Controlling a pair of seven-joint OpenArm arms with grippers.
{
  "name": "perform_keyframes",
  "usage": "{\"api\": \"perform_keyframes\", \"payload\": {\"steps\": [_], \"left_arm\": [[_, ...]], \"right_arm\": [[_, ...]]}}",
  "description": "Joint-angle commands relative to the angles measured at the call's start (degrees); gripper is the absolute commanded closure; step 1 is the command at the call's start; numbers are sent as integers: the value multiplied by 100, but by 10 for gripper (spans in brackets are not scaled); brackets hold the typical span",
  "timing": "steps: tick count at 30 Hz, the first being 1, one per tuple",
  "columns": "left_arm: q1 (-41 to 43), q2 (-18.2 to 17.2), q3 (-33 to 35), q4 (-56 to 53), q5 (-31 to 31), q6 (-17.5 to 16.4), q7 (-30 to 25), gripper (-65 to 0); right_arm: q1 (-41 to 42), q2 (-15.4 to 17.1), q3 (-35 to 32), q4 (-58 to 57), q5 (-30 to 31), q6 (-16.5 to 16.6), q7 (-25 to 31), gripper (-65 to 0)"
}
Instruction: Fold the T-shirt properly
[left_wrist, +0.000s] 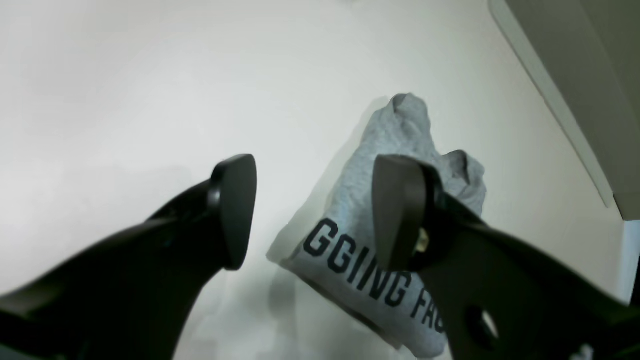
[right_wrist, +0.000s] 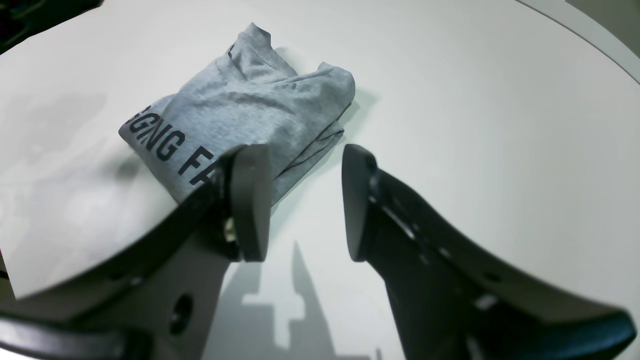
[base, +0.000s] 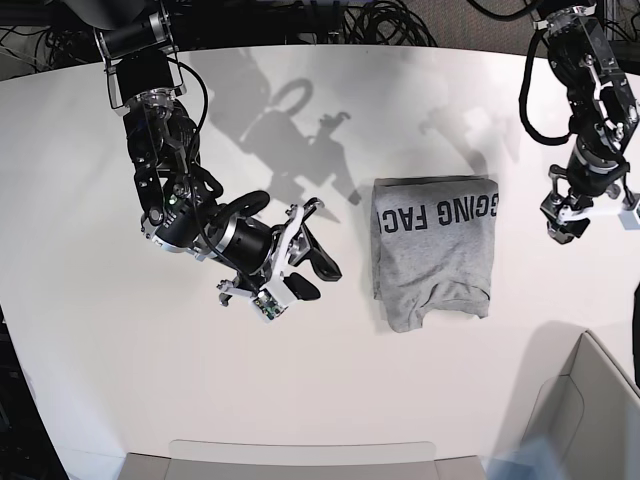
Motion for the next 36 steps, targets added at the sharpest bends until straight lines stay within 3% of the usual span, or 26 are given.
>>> {"api": "perform_keyframes", "payload": {"steps": [1, 36], "left_arm": [[-69, -94, -12, 95, -14, 19, -27, -369], [-350, -129, -73, 95, -5, -25, 43, -369]], "right_arm": [[138, 2, 22, 93, 90, 30, 138, -243], [129, 2, 13, 85, 90, 30, 138, -244]]}}
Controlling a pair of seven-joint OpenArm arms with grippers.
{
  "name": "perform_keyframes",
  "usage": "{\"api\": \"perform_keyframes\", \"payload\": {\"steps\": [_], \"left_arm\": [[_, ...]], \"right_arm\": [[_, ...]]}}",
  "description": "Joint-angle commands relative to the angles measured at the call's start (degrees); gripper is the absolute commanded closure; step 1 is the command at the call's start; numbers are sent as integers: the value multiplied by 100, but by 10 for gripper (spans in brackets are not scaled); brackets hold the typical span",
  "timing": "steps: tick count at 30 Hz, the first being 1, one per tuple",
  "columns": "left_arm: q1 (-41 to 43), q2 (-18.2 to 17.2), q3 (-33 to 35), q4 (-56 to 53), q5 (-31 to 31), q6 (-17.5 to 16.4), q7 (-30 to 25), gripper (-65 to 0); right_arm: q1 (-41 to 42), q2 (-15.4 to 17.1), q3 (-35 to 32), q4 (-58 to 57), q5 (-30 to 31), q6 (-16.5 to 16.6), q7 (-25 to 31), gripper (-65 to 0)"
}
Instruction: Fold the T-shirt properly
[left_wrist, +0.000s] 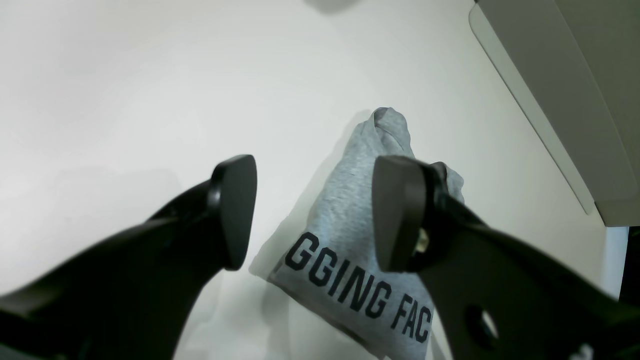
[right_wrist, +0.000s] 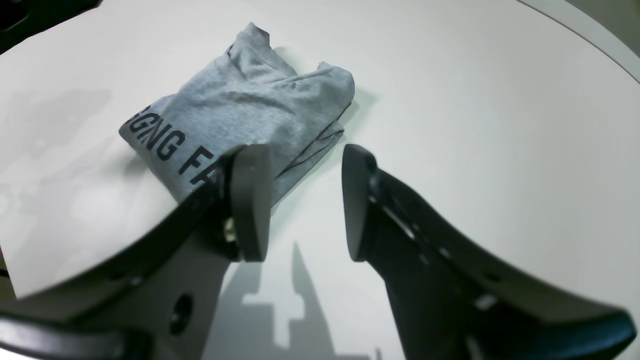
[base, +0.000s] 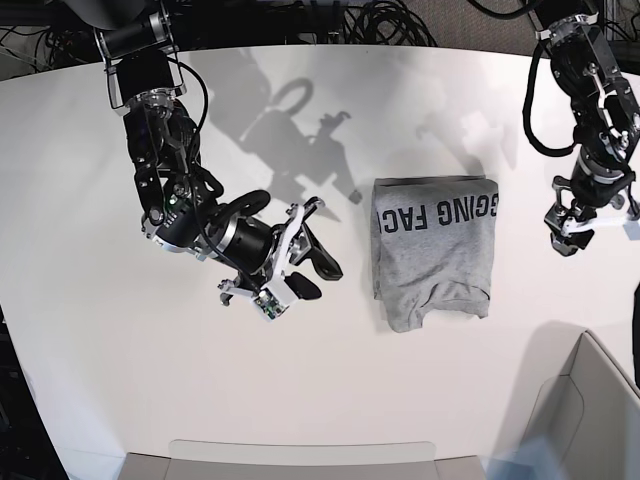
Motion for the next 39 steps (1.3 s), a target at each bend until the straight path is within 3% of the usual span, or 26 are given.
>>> {"api": "perform_keyframes", "payload": {"steps": [1, 6, 14, 29, 31, 37, 39], "left_arm": [[-77, -96, -49, 95, -8, -6, -62, -369], [-42, -96, -32, 95, -8, -6, -62, -369], [-33, -96, 12, 87, -8, -14, -62, -369], [72, -96, 12, 87, -8, -14, -62, -369], [72, -96, 12, 87, -8, -14, -62, -369], [72, -96, -14, 87, -8, -14, -62, -369], [81, -87, -41, 87, -8, -14, -62, -369]], "right_arm": [[131, 2, 15, 85, 90, 30, 138, -245], [193, 2, 15, 85, 125, 39, 155, -249], [421, 46, -433, 111, 125, 65, 164, -362], [518, -69, -600, 93, 90, 56, 155, -354], [491, -69, -600, 93, 90, 39, 138, -304], [360, -104, -582, 93, 90, 30, 138, -7], [280, -104, -582, 93, 125, 30, 138, 0]]}}
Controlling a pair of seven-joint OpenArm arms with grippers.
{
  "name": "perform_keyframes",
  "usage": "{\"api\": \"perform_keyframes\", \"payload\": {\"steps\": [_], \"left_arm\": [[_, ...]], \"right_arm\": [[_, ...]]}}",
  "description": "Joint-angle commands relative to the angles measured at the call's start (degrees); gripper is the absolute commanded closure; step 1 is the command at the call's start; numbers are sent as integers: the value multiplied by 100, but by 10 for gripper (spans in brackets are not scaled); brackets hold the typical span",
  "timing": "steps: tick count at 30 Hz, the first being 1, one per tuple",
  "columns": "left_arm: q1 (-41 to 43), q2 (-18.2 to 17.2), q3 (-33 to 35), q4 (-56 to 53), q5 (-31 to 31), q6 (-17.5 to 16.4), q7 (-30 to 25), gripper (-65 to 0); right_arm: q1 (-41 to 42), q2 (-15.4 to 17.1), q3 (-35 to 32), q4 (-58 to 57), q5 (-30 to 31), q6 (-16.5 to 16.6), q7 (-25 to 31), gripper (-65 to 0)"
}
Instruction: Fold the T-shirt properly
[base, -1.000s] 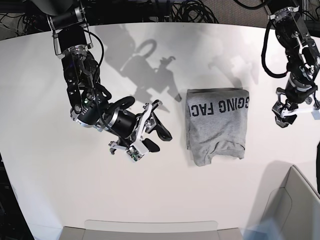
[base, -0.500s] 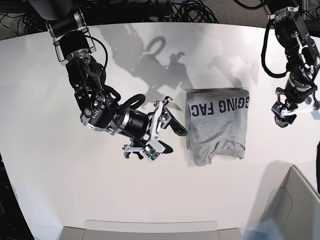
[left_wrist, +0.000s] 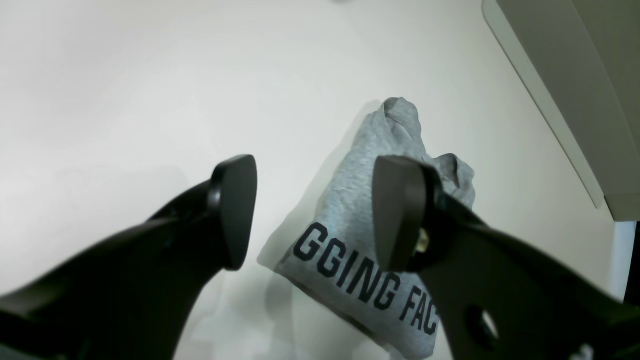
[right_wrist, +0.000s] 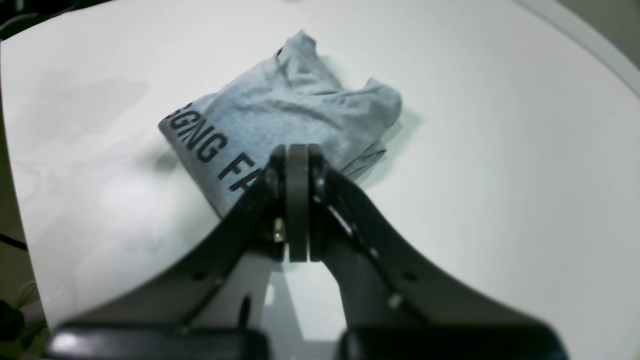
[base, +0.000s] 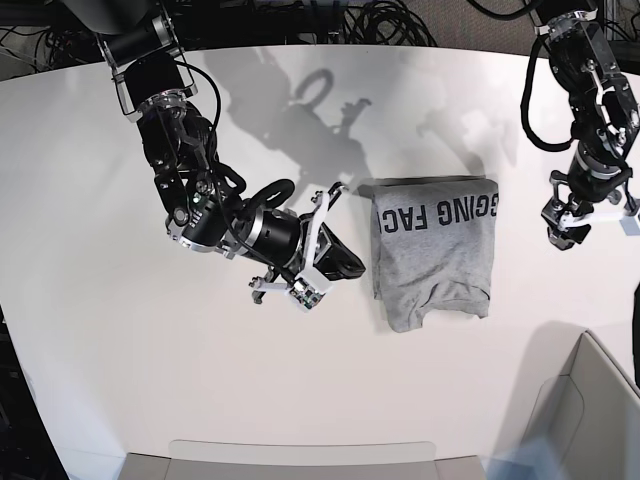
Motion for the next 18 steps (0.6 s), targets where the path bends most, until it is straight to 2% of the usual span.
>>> {"api": "perform_keyframes", "payload": {"steps": [1, 3, 6, 8, 10, 18], "left_arm": [[-50, -91, -63, 87, -5, -14, -64, -369], [-50, -91, -63, 87, -5, -14, -64, -369], [-50, -74, -63, 87, -5, 21, -64, -369], [-50, -65, -63, 87, -5, 30, -64, -369], [-59, -65, -63, 87, -5, 30, -64, -369], [-77, -56, -71, 95, -14, -6, -73, -358]], "right_arm": [[88, -19, 40, 98, 98, -5, 149, 0], [-35, -45, 181, 98, 134, -5, 149, 0], [-316, -379, 840, 89, 450, -5, 149, 0], [-466, -634, 1306, 63, 661, -5, 149, -24], [-510, -748, 1658, -34, 846, -5, 140, -44], [-536, -713, 1790, -350, 1250, -5, 140, -71]]}}
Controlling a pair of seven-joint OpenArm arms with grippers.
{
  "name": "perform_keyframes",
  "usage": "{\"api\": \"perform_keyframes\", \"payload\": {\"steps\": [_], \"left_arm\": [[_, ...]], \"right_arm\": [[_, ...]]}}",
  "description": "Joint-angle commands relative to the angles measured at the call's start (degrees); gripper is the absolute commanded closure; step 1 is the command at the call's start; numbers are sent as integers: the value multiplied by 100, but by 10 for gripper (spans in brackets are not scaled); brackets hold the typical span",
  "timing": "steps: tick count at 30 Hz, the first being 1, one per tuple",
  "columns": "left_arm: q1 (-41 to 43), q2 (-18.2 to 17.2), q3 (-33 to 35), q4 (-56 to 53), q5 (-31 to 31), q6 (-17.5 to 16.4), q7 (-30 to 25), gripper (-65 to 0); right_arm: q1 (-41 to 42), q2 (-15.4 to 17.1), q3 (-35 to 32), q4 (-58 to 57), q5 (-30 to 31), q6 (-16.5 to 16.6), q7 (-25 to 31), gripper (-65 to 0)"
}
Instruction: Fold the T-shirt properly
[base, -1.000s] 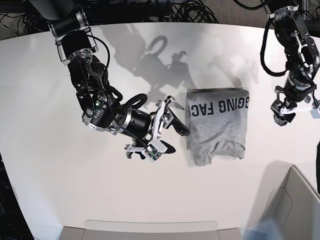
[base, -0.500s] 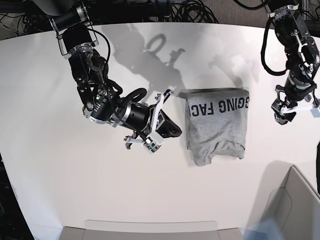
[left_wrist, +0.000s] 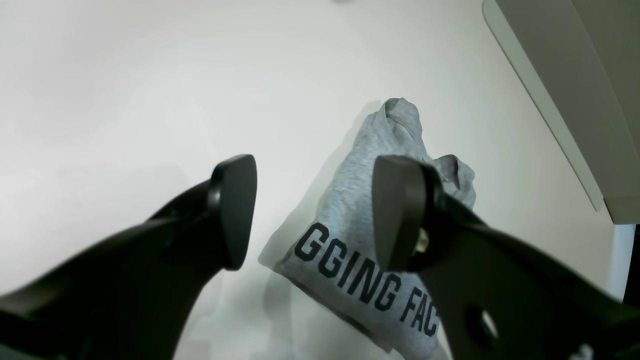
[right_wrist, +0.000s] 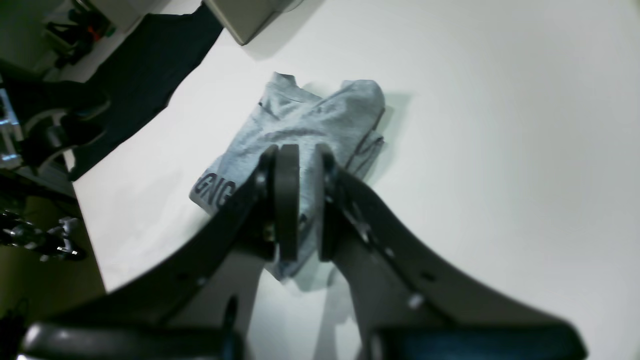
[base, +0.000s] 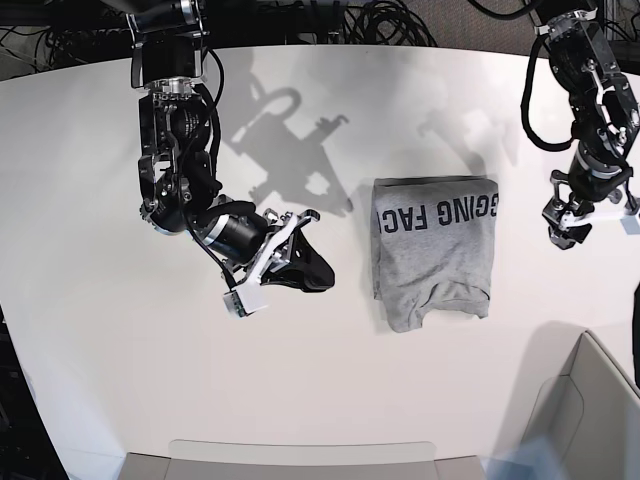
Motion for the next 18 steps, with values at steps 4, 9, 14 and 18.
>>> {"api": "perform_keyframes", "payload": {"steps": [4, 9, 14, 18], "left_arm": [[-70, -74, -49, 95, -25, -34, -68, -249], [-61, -74, -49, 95, -25, -34, -68, 0], [-70, -83, -49, 95, -25, -34, -68, 0], [-70, -83, -49, 95, -25, -34, -68, 0]], "right_arm": [[124, -14, 6, 69, 96, 32, 149, -71], [124, -22, 6, 69, 96, 32, 149, -71], [141, -22, 15, -72, 96, 32, 149, -71], [133, -22, 15, -177, 96, 32, 149, -71]]}}
